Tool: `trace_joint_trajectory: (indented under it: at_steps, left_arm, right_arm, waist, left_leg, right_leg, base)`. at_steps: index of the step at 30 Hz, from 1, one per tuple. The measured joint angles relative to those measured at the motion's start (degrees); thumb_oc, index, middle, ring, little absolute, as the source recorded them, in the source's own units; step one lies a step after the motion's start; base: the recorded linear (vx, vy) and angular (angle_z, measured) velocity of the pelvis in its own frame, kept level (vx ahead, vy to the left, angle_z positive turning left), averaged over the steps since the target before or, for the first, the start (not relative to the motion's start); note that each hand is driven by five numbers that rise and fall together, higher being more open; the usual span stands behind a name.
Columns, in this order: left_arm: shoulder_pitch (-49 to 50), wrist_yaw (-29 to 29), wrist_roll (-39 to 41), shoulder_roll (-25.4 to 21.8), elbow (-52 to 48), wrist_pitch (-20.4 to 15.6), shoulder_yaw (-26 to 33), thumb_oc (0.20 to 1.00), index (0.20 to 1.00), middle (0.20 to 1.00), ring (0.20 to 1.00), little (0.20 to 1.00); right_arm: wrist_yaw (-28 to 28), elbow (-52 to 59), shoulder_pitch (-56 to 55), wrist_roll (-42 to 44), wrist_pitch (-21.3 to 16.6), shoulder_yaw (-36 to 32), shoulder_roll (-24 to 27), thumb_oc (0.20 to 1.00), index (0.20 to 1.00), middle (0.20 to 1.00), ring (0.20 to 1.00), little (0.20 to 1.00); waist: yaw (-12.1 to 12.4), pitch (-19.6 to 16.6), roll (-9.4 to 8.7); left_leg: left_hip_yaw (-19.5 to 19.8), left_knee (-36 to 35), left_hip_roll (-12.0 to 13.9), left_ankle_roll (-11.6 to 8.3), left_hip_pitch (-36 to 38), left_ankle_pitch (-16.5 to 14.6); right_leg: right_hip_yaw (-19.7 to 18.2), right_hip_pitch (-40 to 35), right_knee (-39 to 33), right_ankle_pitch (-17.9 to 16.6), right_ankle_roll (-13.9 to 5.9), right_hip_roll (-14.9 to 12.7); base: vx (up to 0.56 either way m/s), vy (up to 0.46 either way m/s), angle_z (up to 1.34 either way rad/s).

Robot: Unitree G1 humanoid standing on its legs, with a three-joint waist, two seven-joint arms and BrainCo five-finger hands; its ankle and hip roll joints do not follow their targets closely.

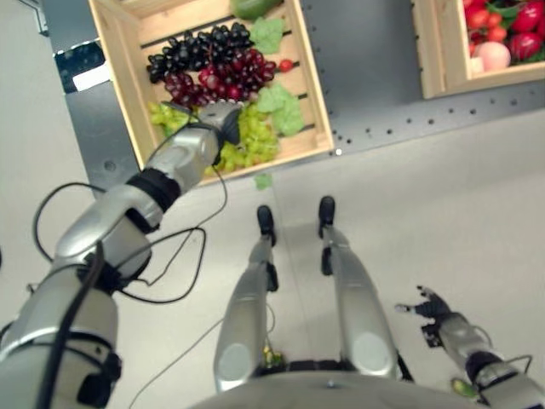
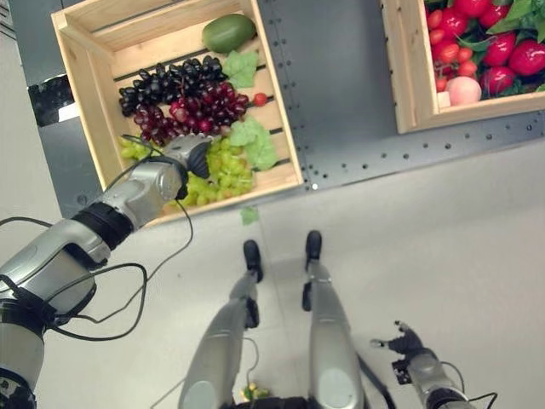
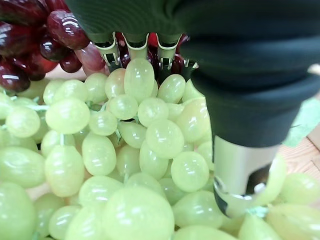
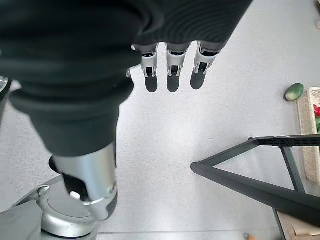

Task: Pick up the fruits from the basket on one side to the basket on the other side

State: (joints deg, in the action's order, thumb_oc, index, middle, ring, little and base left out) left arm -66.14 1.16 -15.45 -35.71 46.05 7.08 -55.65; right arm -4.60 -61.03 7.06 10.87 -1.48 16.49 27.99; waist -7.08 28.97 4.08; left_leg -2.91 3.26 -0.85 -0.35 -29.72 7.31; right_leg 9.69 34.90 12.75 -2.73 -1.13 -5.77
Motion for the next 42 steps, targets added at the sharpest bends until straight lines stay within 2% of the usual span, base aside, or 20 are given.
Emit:
trace_joint_trajectory:
  at_steps: [5,7,9,10,11,13,14,15,40,42]
  left_arm:
    - [1.2,0.4,-1.0,1.5,1.8,0.0,2.5,1.000,1.000,1.000,1.000,1.000]
    - [2.0,0.5,-1.5,2.0,2.4,-0.2,3.6,0.834,0.834,0.834,0.834,0.834]
    - [2.2,0.5,-1.8,2.0,2.5,-0.2,3.9,0.827,0.827,0.827,0.827,0.827]
    - [2.4,0.6,-1.8,2.1,2.8,-0.2,4.2,0.727,0.727,0.727,0.727,0.727]
    - [2.5,0.6,-1.8,2.1,2.9,-0.2,4.7,0.573,0.573,0.573,0.573,0.573]
    - [2.4,1.2,-1.9,2.4,4.3,-0.1,5.2,0.404,0.404,0.404,0.404,0.404]
    - [2.4,1.7,-1.9,2.5,5.5,-0.1,5.3,0.263,0.263,0.263,0.263,0.263]
    - [2.5,1.9,-1.9,2.5,6.3,-0.1,5.4,0.200,0.200,0.200,0.200,0.200]
    - [6.3,2.7,-1.8,3.1,7.8,0.0,7.5,0.200,0.200,0.200,0.200,0.200]
    - [9.1,2.8,0.2,2.4,4.4,-0.1,10.8,0.200,0.200,0.200,0.200,0.200]
  right_arm:
    - [-0.1,0.3,0.0,0.0,0.0,0.0,0.0,1.000,1.000,1.000,1.000,1.000]
    - [-0.1,0.5,0.0,0.0,0.0,0.0,0.1,1.000,1.000,1.000,1.000,1.000]
    - [-0.1,0.7,0.0,0.0,0.0,0.0,0.1,1.000,1.000,1.000,1.000,1.000]
    - [-0.1,0.7,0.0,0.0,0.0,0.0,0.1,1.000,1.000,1.000,1.000,1.000]
    - [-0.1,0.8,0.0,0.0,0.0,0.0,0.1,1.000,1.000,1.000,1.000,1.000]
    - [-0.1,1.2,0.0,0.0,0.0,0.0,0.2,1.000,1.000,1.000,1.000,1.000]
    - [-0.1,1.6,0.0,0.0,0.0,0.0,0.2,1.000,1.000,1.000,1.000,1.000]
    - [-0.1,1.7,0.0,0.0,0.0,0.0,0.2,1.000,1.000,1.000,1.000,1.000]
    - [0.0,1.9,-0.1,0.0,0.0,0.0,1.9,1.000,1.000,1.000,1.000,1.000]
    - [0.0,2.1,-0.1,0.0,0.0,-0.1,1.9,1.000,1.000,1.000,1.000,1.000]
  waist:
    - [0.0,0.1,-0.12]
    - [0.0,0.1,-0.15]
    - [0.0,0.1,-0.16]
    - [-0.1,0.1,-0.17]
    - [-0.2,0.1,-0.17]
    - [-0.4,0.1,-0.20]
    - [-0.7,0.1,-0.30]
    - [-1.1,0.1,-0.36]
    - [-1.5,0.0,-0.44]
    - [-1.5,0.0,-0.45]
  left_leg:
    - [-0.1,-0.1,0.0,0.00,0.0,0.0]
    - [-0.1,-0.1,0.1,-0.02,0.0,0.0]
    - [-0.1,0.0,0.0,-0.02,0.0,0.0]
    - [-0.1,0.0,0.1,-0.02,0.0,0.0]
    - [-0.2,0.1,0.1,-0.02,0.0,0.0]
    - [-0.2,0.1,0.1,-0.03,0.0,0.0]
    - [-0.2,0.1,0.1,-0.07,0.0,-0.1]
    - [-0.2,0.1,0.0,-0.11,0.0,-0.1]
    - [-0.2,0.5,0.4,-0.45,1.2,-0.3]
    - [-0.1,0.6,0.4,-0.45,1.3,-0.3]
  right_leg:
    - [-0.2,0.1,0.0,0.0,0.00,0.0]
    - [-0.4,0.2,0.1,0.0,0.00,0.1]
    - [-0.6,0.2,0.1,0.0,0.01,0.1]
    - [-0.7,0.2,0.1,0.0,0.01,0.2]
    - [-0.7,0.2,0.1,0.0,0.01,0.2]
    - [-0.8,0.2,0.1,0.0,0.02,0.2]
    - [-1.0,0.3,0.1,0.0,0.03,0.3]
    - [-1.1,0.3,0.1,0.0,0.03,0.3]
    - [-1.2,-0.9,0.0,-0.3,0.39,0.8]
    - [-1.2,-1.1,0.0,-0.3,0.39,0.8]
  base:
    - [0.00,0.000,0.00]
    - [0.00,0.000,0.00]
    - [0.00,0.000,0.00]
    - [0.00,0.000,0.00]
    - [0.00,0.000,0.00]
    - [-0.01,-0.003,-0.02]
    - [-0.02,-0.009,-0.05]
    - [-0.02,-0.011,-0.04]
    - [0.00,-0.002,-0.01]
    - [0.00,0.000,0.00]
